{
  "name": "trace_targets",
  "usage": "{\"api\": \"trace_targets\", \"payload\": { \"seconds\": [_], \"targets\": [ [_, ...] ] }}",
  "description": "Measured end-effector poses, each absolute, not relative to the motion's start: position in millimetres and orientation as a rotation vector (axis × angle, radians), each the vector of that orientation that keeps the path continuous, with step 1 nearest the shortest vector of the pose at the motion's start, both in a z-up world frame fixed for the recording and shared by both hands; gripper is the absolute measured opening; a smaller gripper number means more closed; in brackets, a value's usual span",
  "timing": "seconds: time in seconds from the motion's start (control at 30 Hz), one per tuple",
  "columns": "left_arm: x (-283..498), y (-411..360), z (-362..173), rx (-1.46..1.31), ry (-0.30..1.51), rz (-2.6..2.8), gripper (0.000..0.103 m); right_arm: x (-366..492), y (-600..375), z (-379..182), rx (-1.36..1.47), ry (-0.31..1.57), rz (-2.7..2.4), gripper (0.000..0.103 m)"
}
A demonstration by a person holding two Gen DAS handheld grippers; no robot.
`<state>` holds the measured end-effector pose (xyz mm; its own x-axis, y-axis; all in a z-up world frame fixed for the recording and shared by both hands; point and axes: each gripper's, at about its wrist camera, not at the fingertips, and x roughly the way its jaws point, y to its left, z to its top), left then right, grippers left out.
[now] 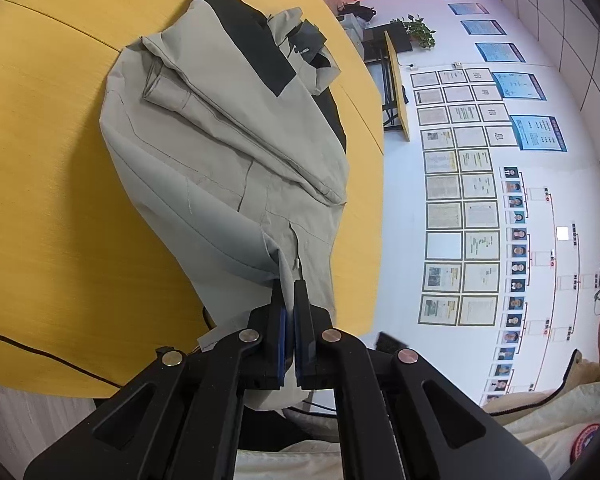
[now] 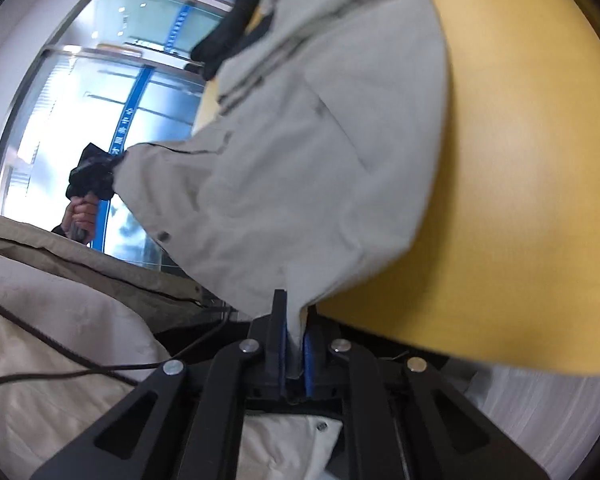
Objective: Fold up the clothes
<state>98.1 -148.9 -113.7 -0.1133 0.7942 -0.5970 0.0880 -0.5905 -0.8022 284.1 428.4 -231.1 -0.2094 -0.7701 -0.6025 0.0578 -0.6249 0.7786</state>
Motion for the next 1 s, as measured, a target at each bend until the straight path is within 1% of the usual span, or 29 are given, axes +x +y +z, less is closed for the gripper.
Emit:
{"api": "trace_targets", "payload": {
  "seconds": [0.13, 0.23, 0.37, 0.47, 0.63, 0.77, 0.83, 0.9, 1.0],
  "targets": [
    [94, -146, -106, -1.615, -0.975, 1.786, 0.002, 241, 433, -174, 1.315, -0.817, -1.989, 0.006],
    [86, -143, -98, -1.558, -1.027, 1.811, 0.002, 204, 444, -139, 1.169, -0.779, -2.024, 0.006],
    [72, -143, -85, -1.440, -1.136, 1.856, 0.002, 156, 447, -111, 1.060, -0.707, -2.051, 0.006],
    [59, -148, -77, -1.336, -1.244, 1.893, 0.002, 131, 465, -96, 0.972, -0.712, -2.076, 0.006],
    [3, -155, -77, -1.229, -1.302, 1.925, 0.002, 74, 485, -72, 0.850, -0.738, -2.105, 0.006],
    [-43, -162, -79, -1.146, -1.338, 1.946, 0.002, 20, 502, -69, 0.796, -0.749, -2.151, 0.006],
    [-70, -164, -84, -1.108, -1.352, 1.950, 0.002, -9, 506, -79, 0.790, -0.752, -2.199, 0.006],
    [-104, -167, -98, -1.076, -1.358, 1.941, 0.002, -39, 512, -91, 0.787, -0.765, -2.245, 0.006],
    [-152, -168, -129, -1.077, -1.363, 1.927, 0.002, -83, 518, -124, 0.807, -0.818, -2.285, 0.006]
  ]
}}
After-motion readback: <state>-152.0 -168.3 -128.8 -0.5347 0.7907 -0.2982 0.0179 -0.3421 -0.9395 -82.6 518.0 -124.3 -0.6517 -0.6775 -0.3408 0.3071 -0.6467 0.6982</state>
